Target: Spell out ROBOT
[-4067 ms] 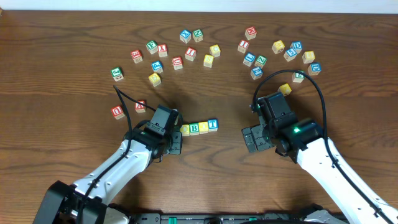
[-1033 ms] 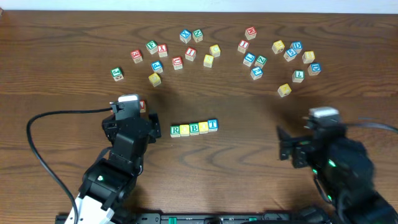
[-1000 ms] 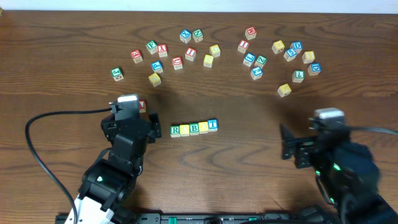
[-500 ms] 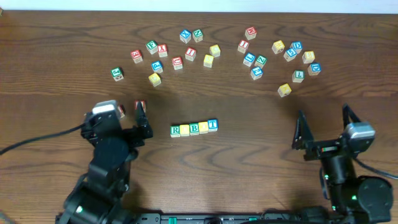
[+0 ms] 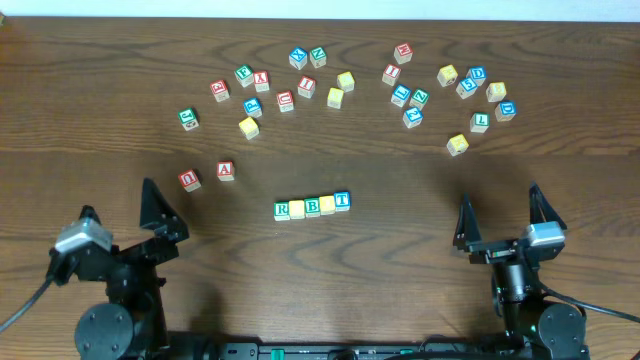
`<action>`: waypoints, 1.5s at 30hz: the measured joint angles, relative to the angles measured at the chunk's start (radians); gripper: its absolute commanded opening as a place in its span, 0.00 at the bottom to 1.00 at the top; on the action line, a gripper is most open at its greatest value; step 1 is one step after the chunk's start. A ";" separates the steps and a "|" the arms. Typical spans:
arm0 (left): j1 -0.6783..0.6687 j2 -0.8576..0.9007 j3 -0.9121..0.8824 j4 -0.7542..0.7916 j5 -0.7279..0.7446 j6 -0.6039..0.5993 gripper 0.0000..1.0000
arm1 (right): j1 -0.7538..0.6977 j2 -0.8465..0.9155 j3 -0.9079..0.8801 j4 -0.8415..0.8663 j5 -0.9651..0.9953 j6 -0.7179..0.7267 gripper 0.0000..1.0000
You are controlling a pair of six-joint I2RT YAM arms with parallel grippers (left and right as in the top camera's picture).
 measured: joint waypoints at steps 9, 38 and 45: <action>0.053 -0.193 -0.267 0.321 0.069 0.000 0.97 | 0.003 -0.049 -0.049 0.022 0.000 0.000 0.99; 0.076 -0.195 -0.549 0.238 0.186 0.056 0.98 | 0.003 -0.051 -0.160 -0.158 0.073 0.000 0.99; 0.076 -0.195 -0.548 0.235 0.204 0.056 0.98 | 0.003 -0.051 -0.160 -0.158 0.073 0.000 0.99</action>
